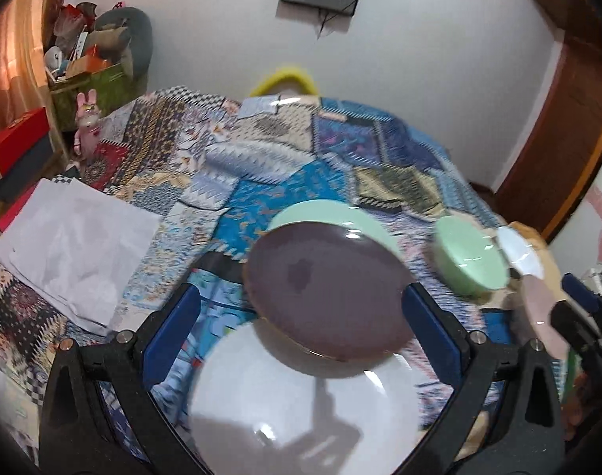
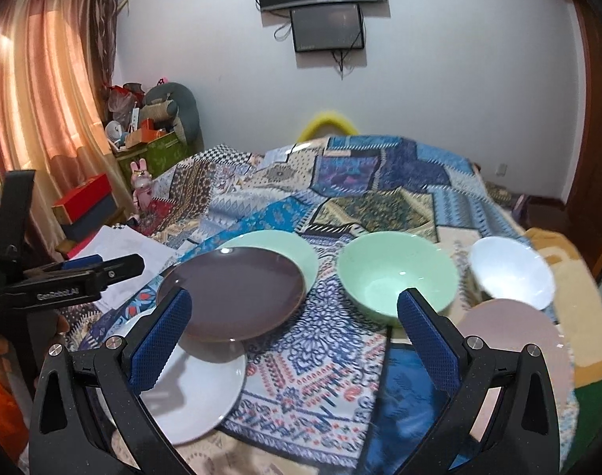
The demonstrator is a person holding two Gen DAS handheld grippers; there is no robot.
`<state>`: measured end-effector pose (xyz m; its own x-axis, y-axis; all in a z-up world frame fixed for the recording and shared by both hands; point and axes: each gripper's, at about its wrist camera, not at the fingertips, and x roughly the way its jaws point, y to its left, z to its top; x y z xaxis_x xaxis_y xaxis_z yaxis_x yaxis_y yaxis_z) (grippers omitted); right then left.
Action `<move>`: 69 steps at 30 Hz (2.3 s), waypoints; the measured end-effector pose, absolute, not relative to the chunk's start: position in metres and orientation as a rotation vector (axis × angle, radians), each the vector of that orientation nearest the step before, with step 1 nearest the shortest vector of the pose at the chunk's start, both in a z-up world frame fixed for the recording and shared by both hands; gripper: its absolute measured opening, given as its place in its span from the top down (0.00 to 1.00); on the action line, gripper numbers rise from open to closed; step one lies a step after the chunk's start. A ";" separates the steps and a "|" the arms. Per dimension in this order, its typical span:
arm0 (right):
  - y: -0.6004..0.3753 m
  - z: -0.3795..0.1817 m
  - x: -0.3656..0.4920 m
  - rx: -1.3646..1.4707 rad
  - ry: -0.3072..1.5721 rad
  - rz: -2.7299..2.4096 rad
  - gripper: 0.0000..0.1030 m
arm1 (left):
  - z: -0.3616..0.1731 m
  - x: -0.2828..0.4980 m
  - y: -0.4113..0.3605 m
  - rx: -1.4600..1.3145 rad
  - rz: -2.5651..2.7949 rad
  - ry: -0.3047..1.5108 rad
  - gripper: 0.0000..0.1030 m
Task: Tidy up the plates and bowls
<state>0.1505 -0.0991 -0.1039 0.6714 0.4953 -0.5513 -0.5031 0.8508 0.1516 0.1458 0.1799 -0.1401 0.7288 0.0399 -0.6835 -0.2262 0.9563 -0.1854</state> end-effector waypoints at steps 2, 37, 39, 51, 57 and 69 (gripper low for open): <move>-0.093 -0.108 0.159 -0.005 0.646 0.573 0.04 | -0.148 0.158 0.190 -0.241 0.165 0.773 0.00; -0.043 -0.193 0.240 0.045 1.074 0.662 0.64 | -0.230 0.245 0.236 -0.302 -0.043 1.080 0.66; -0.042 -0.197 0.244 0.051 1.098 0.665 0.66 | -0.230 0.247 0.230 -0.303 -0.072 1.095 0.66; -0.043 -0.199 0.244 0.051 1.086 0.657 0.71 | -0.224 0.239 0.220 -0.270 -0.062 1.077 0.65; -0.049 -0.195 0.241 0.053 1.065 0.666 0.71 | -0.215 0.229 0.212 -0.247 -0.056 1.052 0.65; -0.060 -0.177 0.224 0.054 1.003 0.692 0.72 | -0.188 0.199 0.195 -0.211 -0.034 0.983 0.65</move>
